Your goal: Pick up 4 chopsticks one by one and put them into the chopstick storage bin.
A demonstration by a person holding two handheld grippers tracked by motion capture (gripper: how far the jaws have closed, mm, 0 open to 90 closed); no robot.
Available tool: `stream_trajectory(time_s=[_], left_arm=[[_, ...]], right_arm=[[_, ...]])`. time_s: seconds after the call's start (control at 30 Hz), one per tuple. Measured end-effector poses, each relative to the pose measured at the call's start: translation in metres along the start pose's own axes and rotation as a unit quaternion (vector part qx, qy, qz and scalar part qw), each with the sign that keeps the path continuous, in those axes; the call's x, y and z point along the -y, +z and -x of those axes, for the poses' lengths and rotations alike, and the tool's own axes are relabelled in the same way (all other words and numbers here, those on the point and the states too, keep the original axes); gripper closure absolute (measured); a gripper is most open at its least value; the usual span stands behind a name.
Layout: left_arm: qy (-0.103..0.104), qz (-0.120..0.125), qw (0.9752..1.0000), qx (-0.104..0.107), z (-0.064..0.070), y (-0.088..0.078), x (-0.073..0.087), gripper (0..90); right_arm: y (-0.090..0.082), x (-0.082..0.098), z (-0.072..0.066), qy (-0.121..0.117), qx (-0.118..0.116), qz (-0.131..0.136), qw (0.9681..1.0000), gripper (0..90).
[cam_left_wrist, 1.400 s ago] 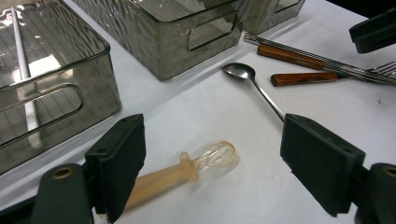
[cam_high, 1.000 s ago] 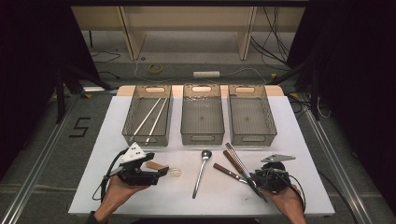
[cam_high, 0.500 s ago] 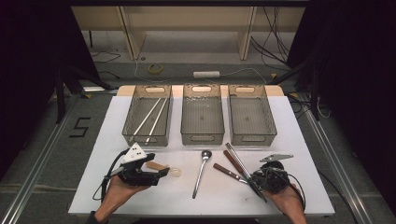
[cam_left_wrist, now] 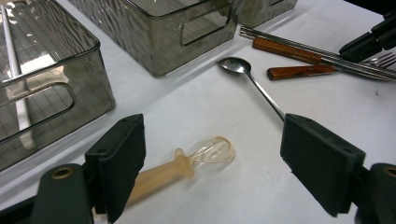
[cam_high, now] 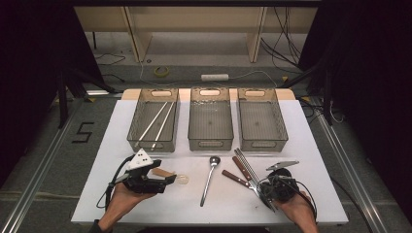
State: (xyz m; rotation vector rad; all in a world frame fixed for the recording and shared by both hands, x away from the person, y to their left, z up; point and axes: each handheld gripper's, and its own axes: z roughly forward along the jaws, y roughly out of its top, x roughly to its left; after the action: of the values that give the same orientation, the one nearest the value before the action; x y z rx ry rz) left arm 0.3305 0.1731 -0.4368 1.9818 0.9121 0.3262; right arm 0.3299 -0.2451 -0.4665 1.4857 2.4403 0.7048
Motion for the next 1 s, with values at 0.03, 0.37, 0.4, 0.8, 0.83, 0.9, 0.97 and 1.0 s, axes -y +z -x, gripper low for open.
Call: stream_trajectory(time_s=[0.03,0.37,0.4,0.8,0.83,0.9,0.97,1.0], left_arm=[[0.000,-0.001,1.0000,0.000,0.000,0.000,0.000,21.8],[0.000,-0.001,1.0000,0.000,0.001,0.001,0.000,21.9],[0.001,-0.001,1.0000,0.000,0.001,0.001,0.000,21.9],[0.003,0.002,1.0000,0.000,0.001,0.000,-0.001,22.8],[0.003,0.001,1.0000,0.000,0.001,0.000,-0.001,22.9],[0.003,0.001,1.0000,0.000,0.001,0.000,-0.001,23.2],[0.003,0.001,1.0000,0.000,0.001,0.000,-0.001,23.3],[0.003,0.000,1.0000,0.000,0.001,0.000,-0.001,23.4]], right_arm=[[0.000,0.000,0.000,0.003,0.000,0.000,1.0000,83.0],[0.001,0.000,0.003,0.030,-0.005,0.000,0.9995,86.0],[0.001,0.000,0.003,0.037,-0.004,0.000,0.9993,86.6],[-0.007,-0.001,0.005,0.049,-0.019,0.028,0.9982,87.3],[-0.009,-0.001,0.006,0.051,-0.024,0.033,0.9979,87.4],[-0.011,-0.001,0.007,0.056,-0.029,0.042,0.9972,87.4],[-0.012,-0.001,0.008,0.056,-0.031,0.046,0.9969,87.5],[-0.015,-0.001,0.010,0.058,-0.034,0.051,0.9964,87.5]])
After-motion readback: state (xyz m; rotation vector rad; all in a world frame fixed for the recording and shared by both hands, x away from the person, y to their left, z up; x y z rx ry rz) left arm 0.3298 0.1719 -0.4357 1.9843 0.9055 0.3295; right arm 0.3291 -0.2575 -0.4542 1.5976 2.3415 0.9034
